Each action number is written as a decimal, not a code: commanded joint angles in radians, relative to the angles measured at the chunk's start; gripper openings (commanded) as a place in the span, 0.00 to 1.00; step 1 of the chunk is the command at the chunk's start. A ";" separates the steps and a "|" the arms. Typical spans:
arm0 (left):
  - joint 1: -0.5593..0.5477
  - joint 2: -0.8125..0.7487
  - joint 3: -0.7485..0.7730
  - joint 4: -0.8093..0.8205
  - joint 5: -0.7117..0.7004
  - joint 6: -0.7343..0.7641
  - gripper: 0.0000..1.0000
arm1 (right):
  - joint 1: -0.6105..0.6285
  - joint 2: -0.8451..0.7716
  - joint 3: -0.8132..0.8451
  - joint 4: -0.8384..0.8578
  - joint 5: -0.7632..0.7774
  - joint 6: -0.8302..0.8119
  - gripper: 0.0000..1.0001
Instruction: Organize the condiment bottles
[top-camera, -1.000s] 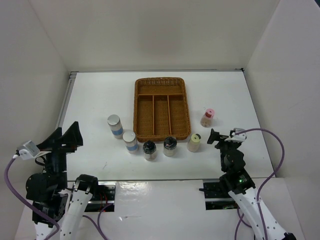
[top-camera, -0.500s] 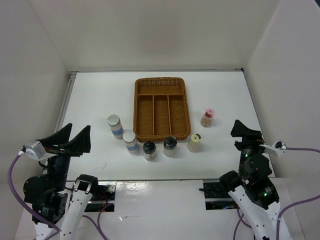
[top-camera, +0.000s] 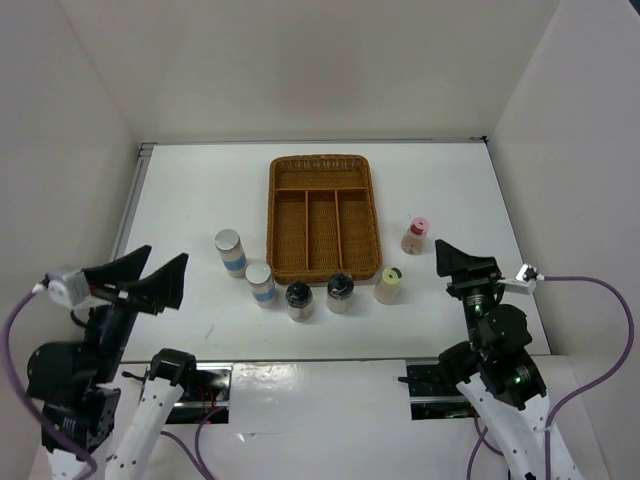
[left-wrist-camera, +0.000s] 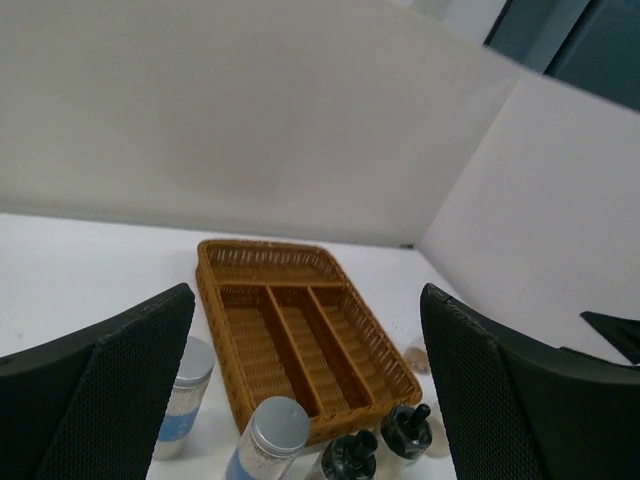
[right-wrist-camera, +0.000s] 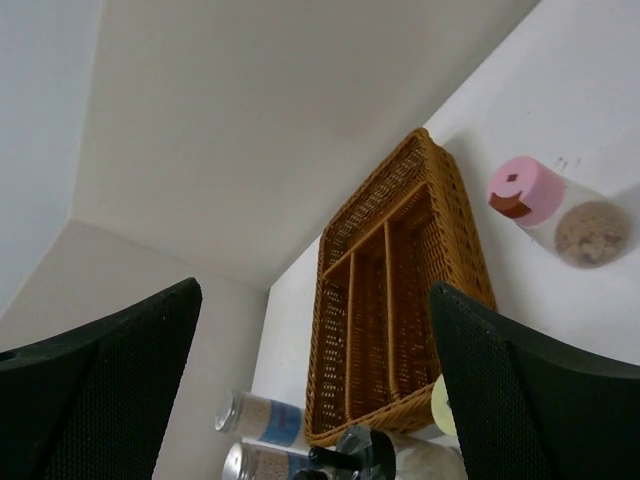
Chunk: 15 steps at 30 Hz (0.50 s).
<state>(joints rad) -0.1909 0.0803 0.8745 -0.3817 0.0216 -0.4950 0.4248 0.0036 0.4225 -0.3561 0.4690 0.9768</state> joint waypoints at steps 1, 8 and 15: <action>-0.002 0.211 0.067 -0.061 0.040 0.051 0.99 | -0.006 -0.005 0.042 0.112 -0.087 -0.093 0.98; -0.002 0.692 0.314 -0.368 -0.172 0.150 0.99 | -0.006 0.396 0.365 -0.006 -0.082 -0.246 0.98; -0.002 0.949 0.343 -0.425 -0.144 0.170 0.99 | -0.006 0.758 0.590 -0.101 -0.145 -0.434 0.98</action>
<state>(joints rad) -0.1917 0.9760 1.1866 -0.7502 -0.0952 -0.3588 0.4244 0.6865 0.9535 -0.3820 0.3595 0.6640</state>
